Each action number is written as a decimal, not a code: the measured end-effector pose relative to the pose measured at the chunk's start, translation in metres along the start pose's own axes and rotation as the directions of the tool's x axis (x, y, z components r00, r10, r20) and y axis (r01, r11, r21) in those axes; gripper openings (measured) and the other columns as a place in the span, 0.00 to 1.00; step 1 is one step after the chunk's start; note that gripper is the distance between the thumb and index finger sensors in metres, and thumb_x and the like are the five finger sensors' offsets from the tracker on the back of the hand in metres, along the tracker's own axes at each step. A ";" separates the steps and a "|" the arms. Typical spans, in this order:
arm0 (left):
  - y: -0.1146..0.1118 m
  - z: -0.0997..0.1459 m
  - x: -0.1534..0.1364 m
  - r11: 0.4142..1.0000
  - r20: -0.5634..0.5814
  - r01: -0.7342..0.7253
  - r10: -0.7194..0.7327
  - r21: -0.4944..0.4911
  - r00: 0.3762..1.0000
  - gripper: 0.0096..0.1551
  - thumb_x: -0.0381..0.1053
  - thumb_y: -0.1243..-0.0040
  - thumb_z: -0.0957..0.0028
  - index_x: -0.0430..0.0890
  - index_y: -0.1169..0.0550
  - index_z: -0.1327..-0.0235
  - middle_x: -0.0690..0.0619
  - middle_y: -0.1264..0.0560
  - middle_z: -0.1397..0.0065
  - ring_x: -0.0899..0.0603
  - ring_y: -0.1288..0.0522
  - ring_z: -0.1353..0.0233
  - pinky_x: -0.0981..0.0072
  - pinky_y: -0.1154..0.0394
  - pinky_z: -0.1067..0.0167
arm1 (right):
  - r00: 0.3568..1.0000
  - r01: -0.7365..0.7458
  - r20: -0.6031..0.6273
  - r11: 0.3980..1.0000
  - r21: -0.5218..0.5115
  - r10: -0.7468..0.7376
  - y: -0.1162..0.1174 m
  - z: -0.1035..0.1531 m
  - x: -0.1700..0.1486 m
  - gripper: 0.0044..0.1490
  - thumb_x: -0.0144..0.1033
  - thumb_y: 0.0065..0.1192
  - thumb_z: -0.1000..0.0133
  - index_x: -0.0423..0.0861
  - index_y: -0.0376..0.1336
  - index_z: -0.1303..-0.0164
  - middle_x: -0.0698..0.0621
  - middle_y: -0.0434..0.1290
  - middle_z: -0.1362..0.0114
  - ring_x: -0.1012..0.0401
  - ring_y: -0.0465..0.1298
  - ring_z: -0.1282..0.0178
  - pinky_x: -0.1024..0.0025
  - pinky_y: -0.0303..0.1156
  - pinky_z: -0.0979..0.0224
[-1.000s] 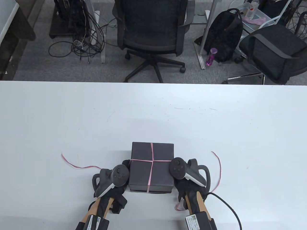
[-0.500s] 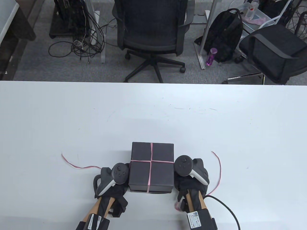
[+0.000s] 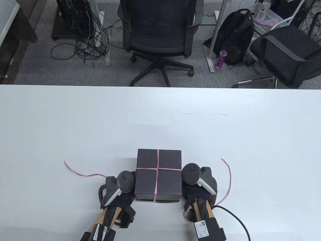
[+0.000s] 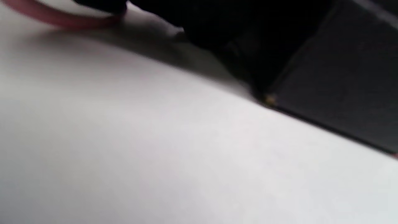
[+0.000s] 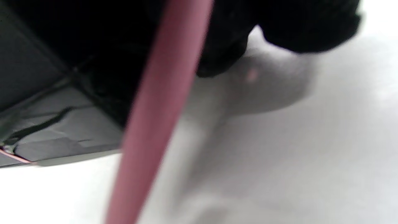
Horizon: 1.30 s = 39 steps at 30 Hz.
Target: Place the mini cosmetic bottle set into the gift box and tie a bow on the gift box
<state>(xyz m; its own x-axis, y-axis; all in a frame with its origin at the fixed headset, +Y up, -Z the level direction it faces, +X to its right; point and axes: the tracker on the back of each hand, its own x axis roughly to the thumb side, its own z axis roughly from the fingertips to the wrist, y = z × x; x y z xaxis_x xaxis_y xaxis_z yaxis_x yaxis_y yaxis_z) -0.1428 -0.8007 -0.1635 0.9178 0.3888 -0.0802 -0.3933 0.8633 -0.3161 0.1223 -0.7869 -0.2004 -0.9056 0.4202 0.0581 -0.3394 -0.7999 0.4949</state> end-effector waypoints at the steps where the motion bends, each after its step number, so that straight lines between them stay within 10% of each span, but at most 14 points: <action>1: -0.001 0.000 0.000 1.000 -0.001 -0.011 0.011 0.006 1.000 0.25 0.53 0.58 0.34 0.50 0.32 0.26 0.60 0.21 0.55 0.56 0.22 0.73 0.65 0.19 0.70 | 1.000 0.006 -0.003 1.000 -0.009 -0.006 0.000 0.000 0.001 0.27 0.24 0.47 0.35 0.26 0.57 0.29 0.36 0.77 0.55 0.65 0.77 0.73 0.66 0.81 0.64; 13: 0.011 0.003 -0.020 0.904 -0.047 -0.420 0.417 -0.085 0.908 0.32 0.56 0.68 0.32 0.59 0.53 0.14 0.46 0.21 0.38 0.60 0.23 0.72 0.69 0.19 0.71 | 0.976 0.215 -0.024 0.973 -0.087 -0.218 -0.004 0.008 0.006 0.33 0.29 0.38 0.33 0.33 0.48 0.17 0.30 0.79 0.49 0.70 0.77 0.77 0.73 0.81 0.71; 27: 0.028 0.002 -0.041 0.508 0.094 -0.827 0.860 -0.240 0.501 0.32 0.60 0.64 0.30 0.61 0.51 0.14 0.39 0.23 0.34 0.60 0.24 0.71 0.70 0.20 0.71 | 0.667 0.733 0.180 0.680 0.018 -0.723 -0.014 0.019 0.005 0.35 0.37 0.32 0.31 0.48 0.34 0.14 0.27 0.75 0.48 0.72 0.74 0.77 0.77 0.79 0.71; 35: 0.026 0.000 -0.040 0.375 0.154 -0.868 0.927 -0.325 0.342 0.33 0.52 0.57 0.31 0.59 0.50 0.14 0.39 0.24 0.32 0.58 0.23 0.70 0.68 0.20 0.69 | 0.567 0.808 0.202 0.587 0.052 -0.799 -0.014 0.017 -0.004 0.36 0.38 0.33 0.31 0.47 0.35 0.13 0.30 0.76 0.51 0.72 0.74 0.77 0.77 0.79 0.71; 39: 0.029 -0.002 -0.039 0.404 0.190 -0.855 0.913 -0.325 0.360 0.37 0.43 0.50 0.35 0.63 0.49 0.17 0.45 0.22 0.31 0.57 0.23 0.71 0.67 0.20 0.69 | 0.514 0.841 0.215 0.537 0.066 -0.831 -0.014 0.017 -0.006 0.36 0.38 0.34 0.31 0.46 0.36 0.13 0.31 0.76 0.52 0.73 0.74 0.78 0.78 0.79 0.72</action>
<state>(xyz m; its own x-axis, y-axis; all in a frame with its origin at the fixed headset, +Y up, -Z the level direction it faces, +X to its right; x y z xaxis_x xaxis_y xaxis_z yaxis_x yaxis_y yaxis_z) -0.1894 -0.7915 -0.1709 -0.0393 0.9897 -0.1380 -0.9263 -0.0879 -0.3665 0.1366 -0.7704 -0.1932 -0.1287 0.9723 -0.1949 -0.9272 -0.0482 0.3716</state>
